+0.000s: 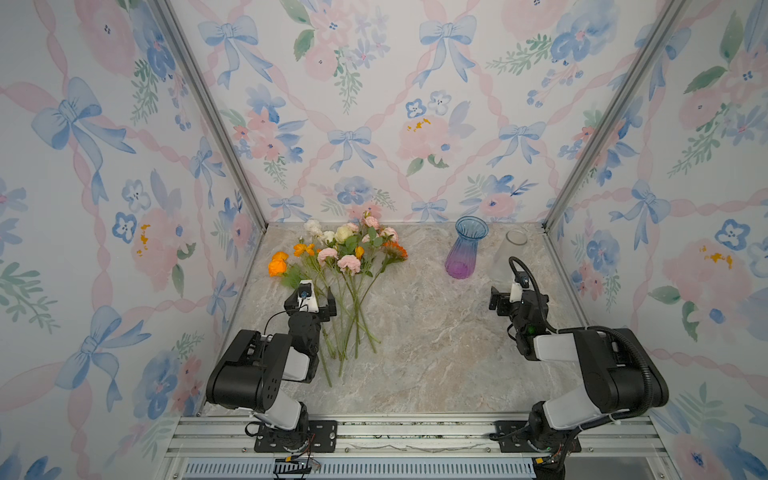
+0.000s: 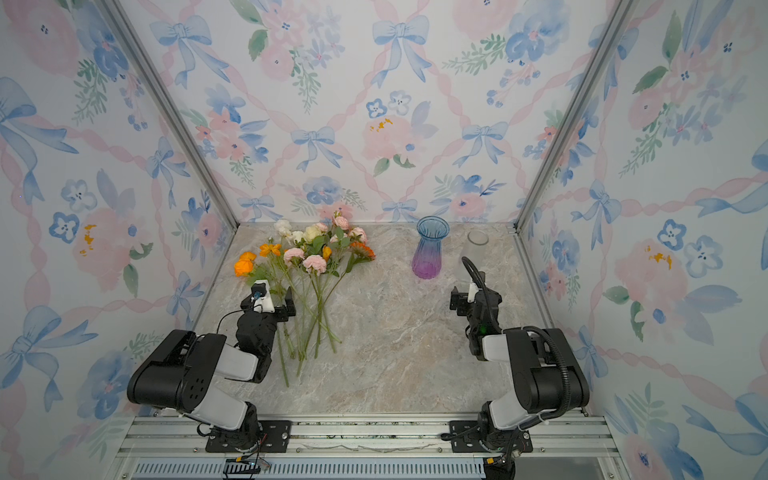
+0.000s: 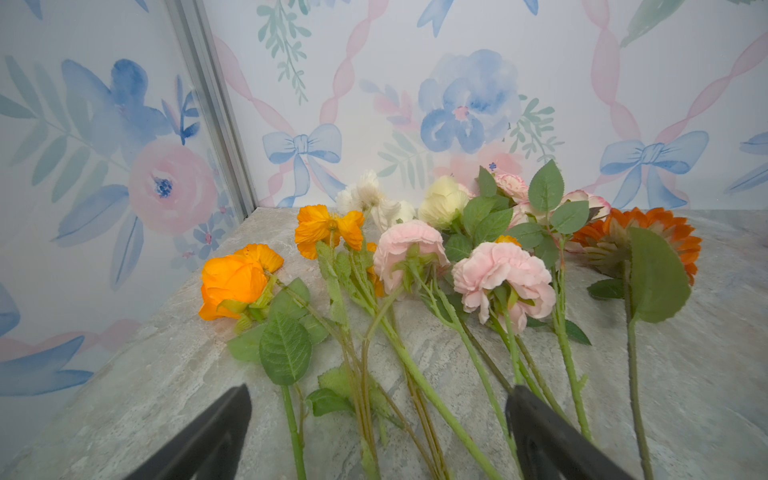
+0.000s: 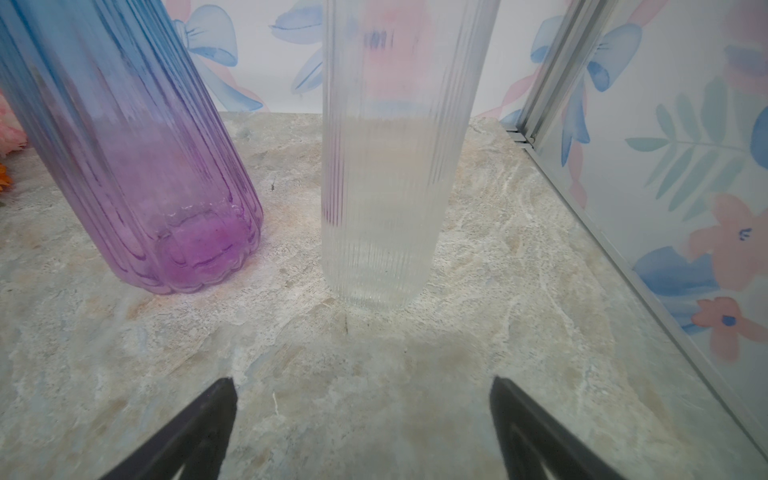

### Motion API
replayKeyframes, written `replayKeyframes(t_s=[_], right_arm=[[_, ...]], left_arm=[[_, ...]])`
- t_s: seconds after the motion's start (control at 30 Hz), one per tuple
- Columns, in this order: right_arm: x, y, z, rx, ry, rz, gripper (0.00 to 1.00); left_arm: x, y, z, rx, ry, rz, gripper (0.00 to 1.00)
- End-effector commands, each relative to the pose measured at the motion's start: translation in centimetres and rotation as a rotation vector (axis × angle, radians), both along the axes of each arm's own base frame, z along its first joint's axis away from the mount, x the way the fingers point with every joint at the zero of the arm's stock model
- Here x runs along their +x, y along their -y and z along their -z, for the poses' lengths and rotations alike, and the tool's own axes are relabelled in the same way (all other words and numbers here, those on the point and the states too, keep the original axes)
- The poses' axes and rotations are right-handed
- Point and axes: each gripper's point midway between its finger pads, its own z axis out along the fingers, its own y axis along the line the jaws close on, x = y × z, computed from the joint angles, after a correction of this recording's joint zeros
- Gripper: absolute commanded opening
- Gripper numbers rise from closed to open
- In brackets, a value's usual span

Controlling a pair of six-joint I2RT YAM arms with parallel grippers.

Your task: Arrange the flowers into the vase

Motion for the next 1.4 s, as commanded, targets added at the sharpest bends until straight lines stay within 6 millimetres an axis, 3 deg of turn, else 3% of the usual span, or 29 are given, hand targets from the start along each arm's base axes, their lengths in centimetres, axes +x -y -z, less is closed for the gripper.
replayKeyframes(t_s=[0.0,0.1,0.3,0.37,0.53,0.63,0.8,0.9,0.97,1.07,1.17,1.37], right_arm=[[0.4,-0.1,-0.7,0.009,0.026,0.001,0.97],[0.0,0.0,-2.0,0.002,0.047,0.016,0.97],[-3.8,1.7,-4.7,0.045,0.064,0.124,0.97],[-4.5,2.4,-5.8,0.082,0.089,0.157,0.97],[-4.3,0.6,-7.0,0.144,0.087,0.069,0.97],[-4.0,-0.5,-7.6,0.169,0.100,0.007,0.97],[-3.8,-6.0,-9.8,0.192,0.166,-0.261,0.97],[-3.5,-9.2,-10.2,0.120,0.155,-0.360,0.97],[-2.8,-10.6,-10.5,0.061,0.142,-0.375,0.97],[-0.9,-12.0,-11.7,0.036,0.132,-0.373,0.97],[1.2,-11.8,-13.0,0.041,0.154,-0.320,0.97],[4.6,-11.9,-12.1,0.017,0.156,-0.272,0.97]], left_arm=[[0.2,0.9,-0.3,0.019,0.006,0.037,0.98],[-0.2,0.9,-1.4,0.037,0.033,0.020,0.97],[-1.8,0.4,-3.7,0.069,0.067,-0.121,0.98],[-1.8,1.3,-4.1,0.048,0.035,-0.137,0.98],[-0.5,6.7,-7.6,0.051,-0.063,-0.061,0.97],[-0.1,12.0,-11.0,-0.047,-0.083,0.171,0.98],[-1.6,19.5,-18.6,-0.155,-0.083,0.589,0.98],[-3.0,23.4,-21.4,-0.089,-0.065,0.838,0.98],[-3.5,24.7,-21.6,-0.012,-0.041,0.918,0.98],[-3.5,25.3,-19.8,0.044,-0.010,0.939,0.98],[-3.4,25.6,-18.4,0.043,-0.011,0.938,0.98],[-3.0,24.0,-18.7,0.042,0.015,0.845,0.98]])
